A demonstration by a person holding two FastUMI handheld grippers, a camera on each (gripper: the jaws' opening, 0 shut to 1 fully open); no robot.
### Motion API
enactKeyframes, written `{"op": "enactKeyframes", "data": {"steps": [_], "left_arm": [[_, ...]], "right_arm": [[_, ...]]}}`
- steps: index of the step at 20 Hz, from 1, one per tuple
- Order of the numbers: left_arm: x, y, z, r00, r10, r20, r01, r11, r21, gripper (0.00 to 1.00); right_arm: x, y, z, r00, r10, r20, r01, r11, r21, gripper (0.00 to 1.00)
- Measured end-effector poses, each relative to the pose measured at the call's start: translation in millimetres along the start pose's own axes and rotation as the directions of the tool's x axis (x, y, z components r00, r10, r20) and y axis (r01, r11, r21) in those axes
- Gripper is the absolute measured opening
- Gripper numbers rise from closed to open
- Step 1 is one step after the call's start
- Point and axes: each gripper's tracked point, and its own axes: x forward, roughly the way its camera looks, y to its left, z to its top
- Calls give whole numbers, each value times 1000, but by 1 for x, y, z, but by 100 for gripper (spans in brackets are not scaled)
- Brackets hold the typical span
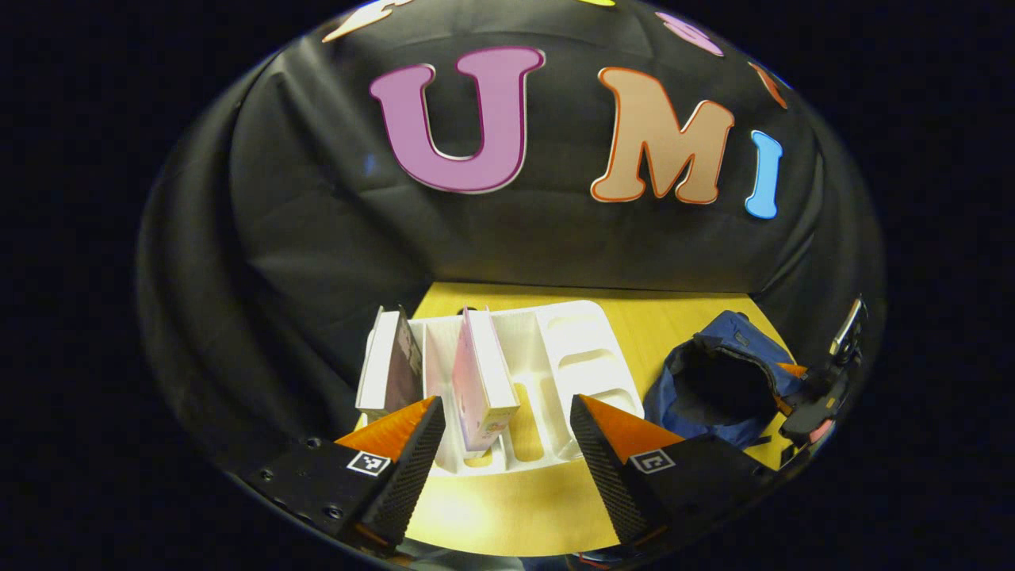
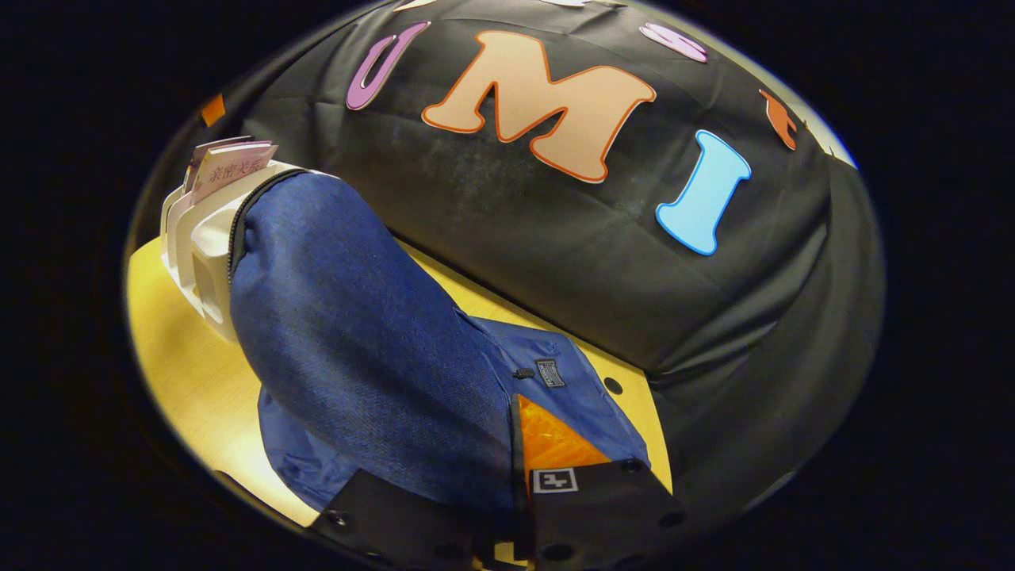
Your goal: Open the schoolbag, grab two books from the bookshelf and put them into the schoolbag.
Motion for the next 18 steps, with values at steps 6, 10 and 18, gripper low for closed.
{"op": "enactKeyframes", "data": {"steps": [6, 10, 18], "left_arm": [[57, 14, 13, 980, -14, -196, 10, 1000, -23, 93], [91, 20, 4, 951, 6, -310, -10, 1000, -11, 93], [134, 30, -20, 868, 68, -491, -61, 998, 31, 86]], "right_arm": [[0, 0, 1, 1000, -7, -9, 7, 999, 36, 9], [0, -3, 3, 1000, -10, -14, 11, 998, 62, 9], [-1, -4, 2, 1000, -10, -12, 11, 999, 52, 9]]}}
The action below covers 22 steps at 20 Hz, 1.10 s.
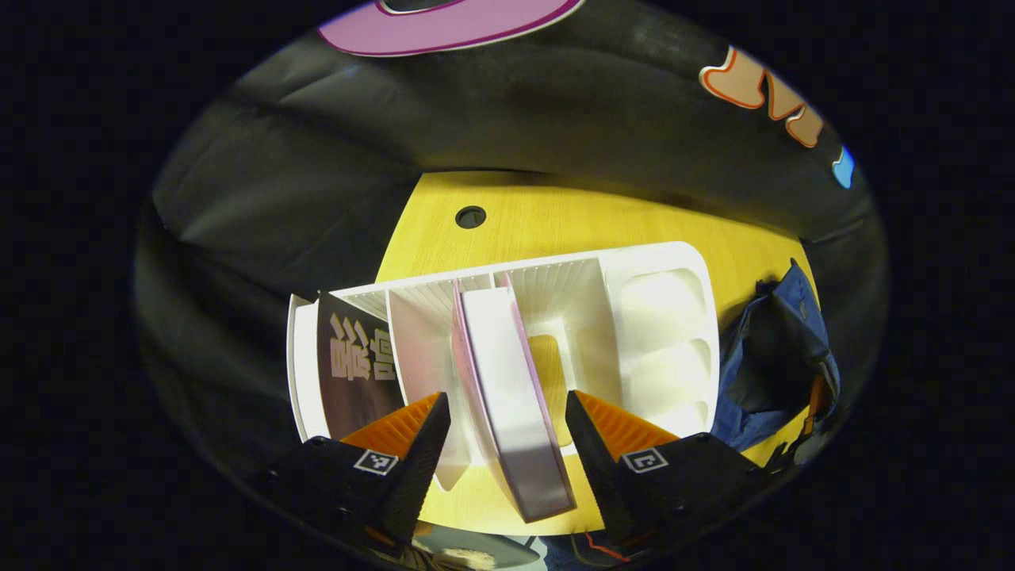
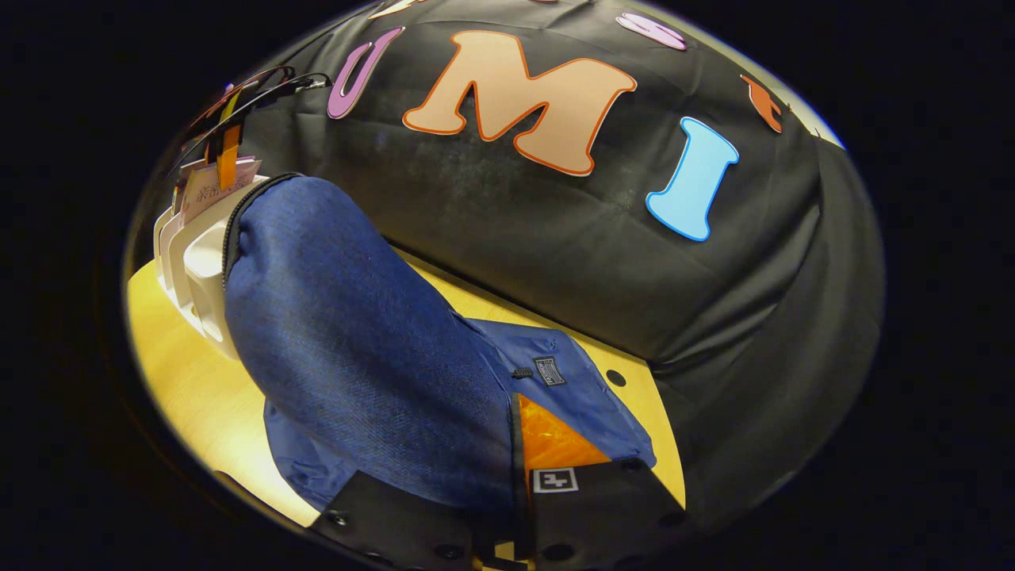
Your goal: Open the schoolbag, grab two books from the bookshelf and put them into the schoolbag.
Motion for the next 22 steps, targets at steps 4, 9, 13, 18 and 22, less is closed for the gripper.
{"op": "enactKeyframes", "data": {"steps": [4, 9, 13, 18, 22], "left_arm": [[8, 9, -6, 998, 11, -63, -10, 1000, 8, 83], [17, 23, -10, 994, 40, -103, -37, 999, 35, 73], [23, 22, -13, 991, 29, -133, -22, 999, 48, 54], [25, 26, -13, 985, 55, -161, -45, 997, 66, 41], [23, 25, -16, 983, 63, -174, -56, 997, 47, 39]], "right_arm": [[0, -1, 1, 1000, -1, 2, 1, 1000, -2, 10], [0, 0, 1, 1000, 0, 3, 0, 1000, -11, 10], [1, -1, 1, 1000, -2, 5, 2, 1000, -11, 9], [1, -1, 1, 1000, -4, 8, 4, 1000, -9, 9], [1, 1, 0, 1000, -6, 10, 6, 1000, -15, 9]]}}
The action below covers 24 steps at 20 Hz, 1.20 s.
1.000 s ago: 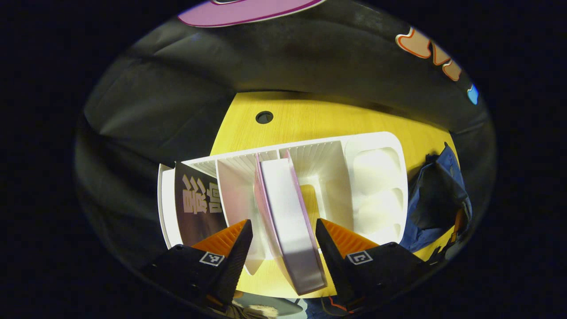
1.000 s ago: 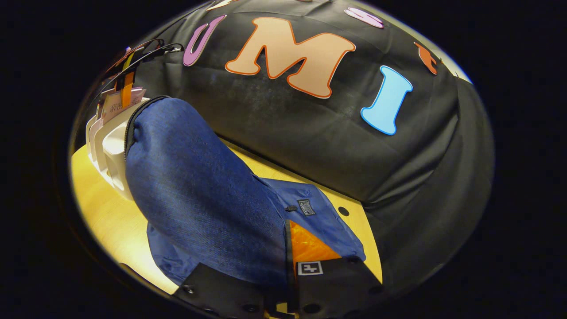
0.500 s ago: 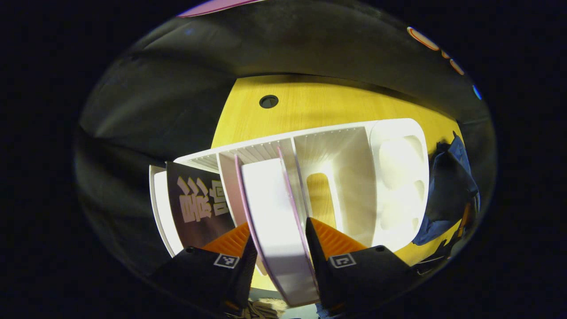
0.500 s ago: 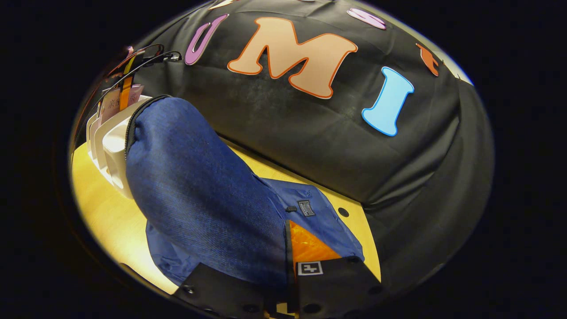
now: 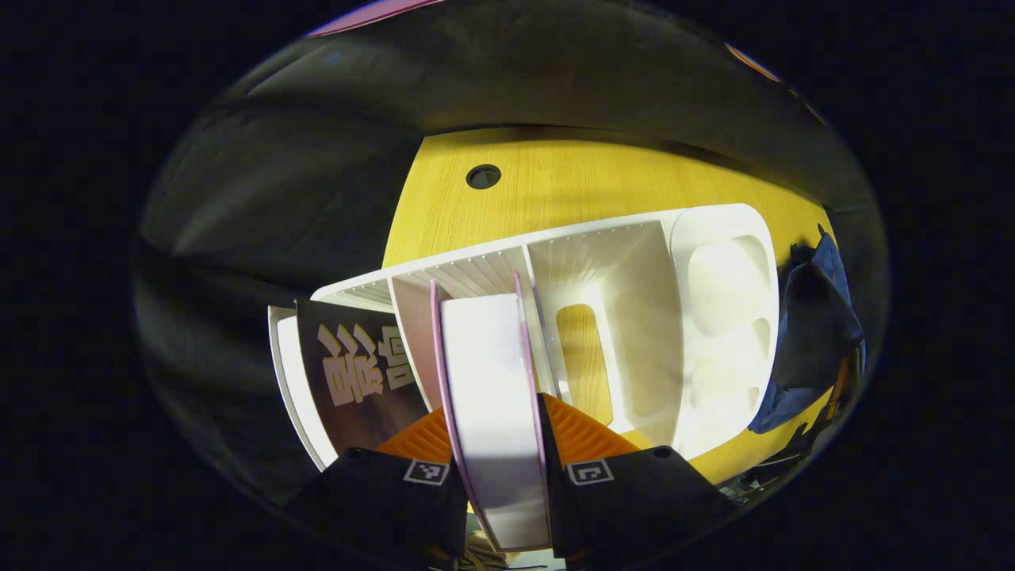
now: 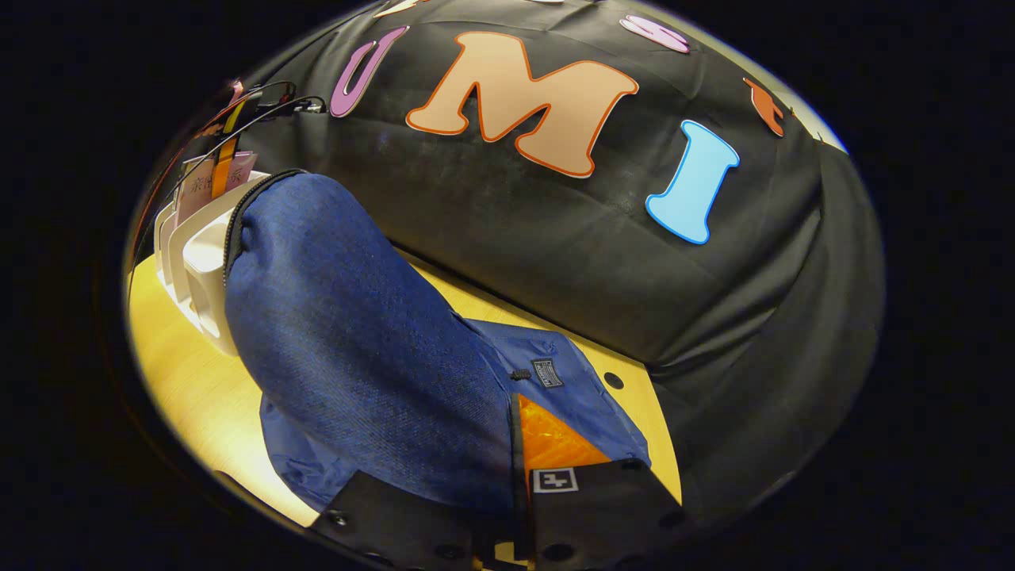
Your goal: Open the schoolbag, grab two books from the bookshelf and put them into the schoolbag.
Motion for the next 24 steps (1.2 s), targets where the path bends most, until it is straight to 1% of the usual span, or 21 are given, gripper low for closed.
{"op": "enactKeyframes", "data": {"steps": [1, 2, 3, 5, 6, 9, 11, 13, 14, 15, 16, 17, 18, 20, 21, 24], "left_arm": [[0, -2, -2, 1000, -1, -12, 1, 1000, -9, 39], [0, -2, -4, 1000, 1, -21, -1, 1000, -11, 36], [1, -2, -3, 1000, 5, -18, -6, 1000, -15, 39], [-1, -1, -7, 999, 19, -31, -20, 999, -43, 34], [-4, -1, -10, 999, 18, -41, -21, 998, -56, 38], [-18, -5, -18, 999, -11, -53, 6, 995, -99, 36], [-32, -9, -22, 997, -41, -58, 34, 992, -121, 39], [-48, -9, -25, 997, -53, -51, 46, 990, -132, 34], [-57, -10, -27, 997, -58, -43, 52, 990, -132, 35], [-67, -9, -28, 998, -59, -34, 54, 990, -131, 35], [-77, -7, -30, 998, -53, -20, 50, 989, -136, 33], [-86, -5, -30, 999, -45, -7, 44, 989, -139, 35], [-94, -3, -33, 999, -41, 1, 41, 989, -142, 33], [-110, 1, -41, 999, -46, 10, 46, 986, -160, 37], [-118, -1, -45, 998, -56, 15, 57, 984, -168, 35], [-147, -10, -52, 995, -92, 38, 97, 978, -185, 35]], "right_arm": [[0, 0, 1, 1000, 0, 1, 0, 1000, -2, 9], [0, 0, 0, 1000, 0, 1, 0, 1000, -3, 9], [1, -1, -1, 1000, 1, 0, -1, 1000, -1, 9], [0, -1, 0, 1000, 1, -1, -1, 1000, 0, 9], [0, -3, 0, 1000, -1, 0, 1, 1000, 1, 9], [1, -1, 0, 1000, -2, 2, 2, 1000, -1, 9], [-1, -2, 0, 1000, -4, 4, 4, 1000, -6, 9], [-1, -1, -1, 1000, -4, 5, 4, 1000, -5, 9], [0, -2, 0, 1000, -4, 6, 4, 1000, -4, 9], [0, -3, 1, 1000, -5, 8, 5, 1000, -2, 9], [0, -3, 1, 1000, -6, 9, 6, 1000, -1, 9], [0, -3, 1, 1000, -6, 11, 6, 1000, -2, 9], [0, -1, 0, 1000, -5, 13, 5, 1000, -2, 9], [0, -2, 0, 1000, -2, 16, 2, 1000, -5, 9], [0, -2, 0, 1000, 0, 17, 1, 1000, -6, 9], [1, -2, -2, 1000, 5, 20, -5, 1000, -6, 9]]}}
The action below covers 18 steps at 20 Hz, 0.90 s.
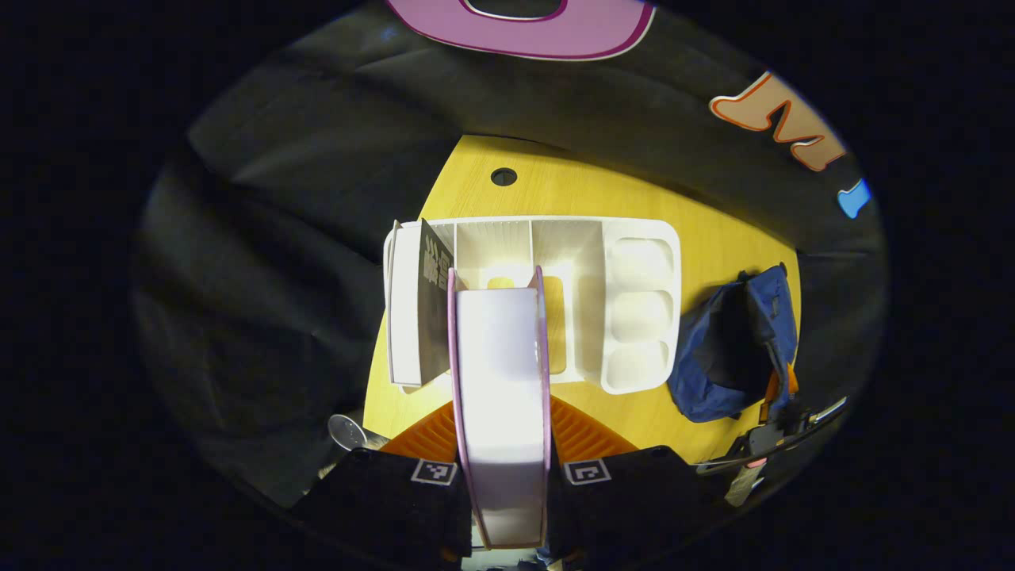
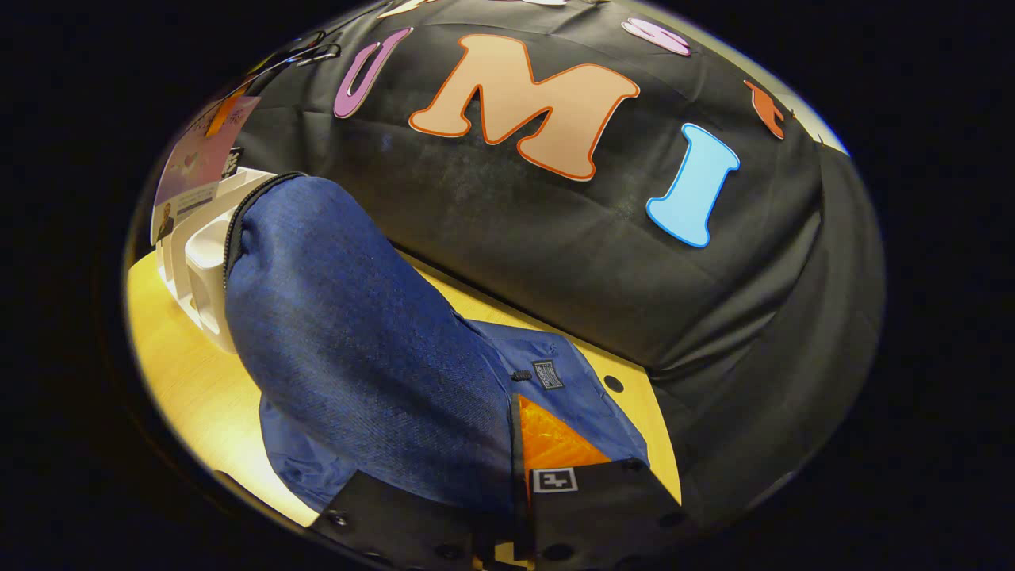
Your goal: Open the schoolbag, grab two books from the bookshelf and put them into the schoolbag.
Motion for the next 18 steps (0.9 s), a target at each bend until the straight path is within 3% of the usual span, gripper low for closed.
{"op": "enactKeyframes", "data": {"steps": [11, 16, 18], "left_arm": [[-76, -45, -50, 993, -92, 75, 85, 992, 89, 35], [-84, -98, -66, 967, -234, 99, 223, 968, 113, 37], [-76, -119, -71, 950, -296, 98, 283, 951, 124, 33]], "right_arm": [[1, -2, -1, 1000, 0, 8, 0, 1000, 22, 9], [0, -3, -1, 1000, 6, 10, -7, 999, 42, 9], [0, -5, -1, 1000, 11, 11, -11, 998, 55, 9]]}}
